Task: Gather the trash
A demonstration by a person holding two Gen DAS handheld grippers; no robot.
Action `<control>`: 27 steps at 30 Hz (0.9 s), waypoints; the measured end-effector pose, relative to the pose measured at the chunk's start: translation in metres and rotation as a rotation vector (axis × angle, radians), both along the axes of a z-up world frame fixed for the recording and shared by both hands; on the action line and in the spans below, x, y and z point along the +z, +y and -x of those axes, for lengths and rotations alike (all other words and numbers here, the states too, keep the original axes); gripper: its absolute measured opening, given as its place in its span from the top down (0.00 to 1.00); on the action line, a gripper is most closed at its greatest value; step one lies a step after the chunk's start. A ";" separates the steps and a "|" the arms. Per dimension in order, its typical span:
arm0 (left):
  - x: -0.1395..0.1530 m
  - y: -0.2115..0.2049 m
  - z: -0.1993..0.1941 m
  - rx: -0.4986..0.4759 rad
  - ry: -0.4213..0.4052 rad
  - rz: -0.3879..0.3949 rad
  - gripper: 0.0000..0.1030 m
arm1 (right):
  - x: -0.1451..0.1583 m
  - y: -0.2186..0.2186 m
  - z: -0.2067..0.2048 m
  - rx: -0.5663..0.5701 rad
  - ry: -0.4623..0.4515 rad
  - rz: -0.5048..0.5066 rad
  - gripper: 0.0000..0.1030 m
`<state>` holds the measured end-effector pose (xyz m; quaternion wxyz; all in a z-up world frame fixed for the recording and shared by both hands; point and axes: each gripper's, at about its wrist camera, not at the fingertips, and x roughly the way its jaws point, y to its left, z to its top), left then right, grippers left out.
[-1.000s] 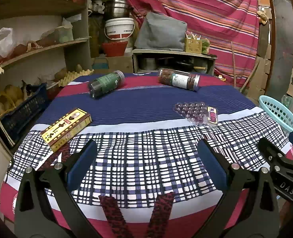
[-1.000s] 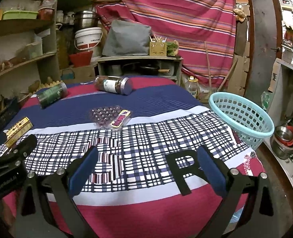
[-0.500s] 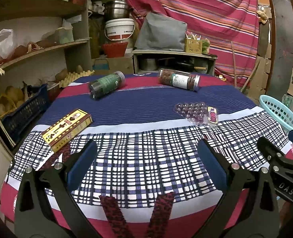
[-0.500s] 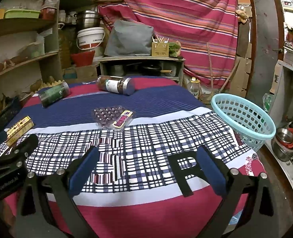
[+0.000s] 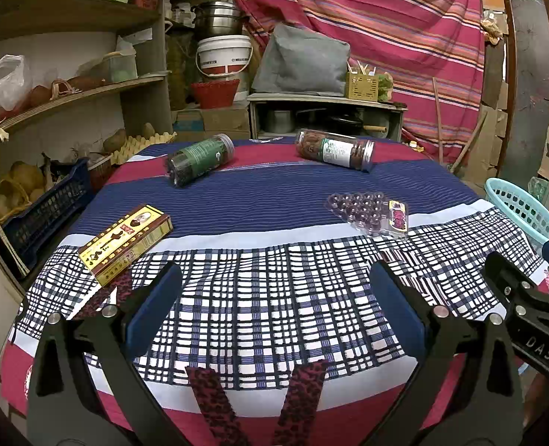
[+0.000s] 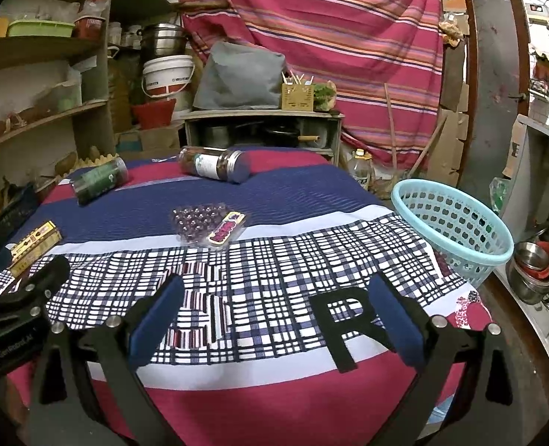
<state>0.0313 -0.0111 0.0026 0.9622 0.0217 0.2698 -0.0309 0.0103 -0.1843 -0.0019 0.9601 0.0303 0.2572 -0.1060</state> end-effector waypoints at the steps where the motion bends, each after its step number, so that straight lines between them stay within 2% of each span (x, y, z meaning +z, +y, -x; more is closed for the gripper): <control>1: 0.000 0.000 0.000 0.001 0.000 0.000 0.05 | 0.000 0.000 0.000 0.000 -0.001 0.002 0.06; 27: 0.002 0.001 0.001 0.000 -0.004 0.005 0.05 | 0.002 -0.003 0.001 -0.003 -0.013 0.004 0.06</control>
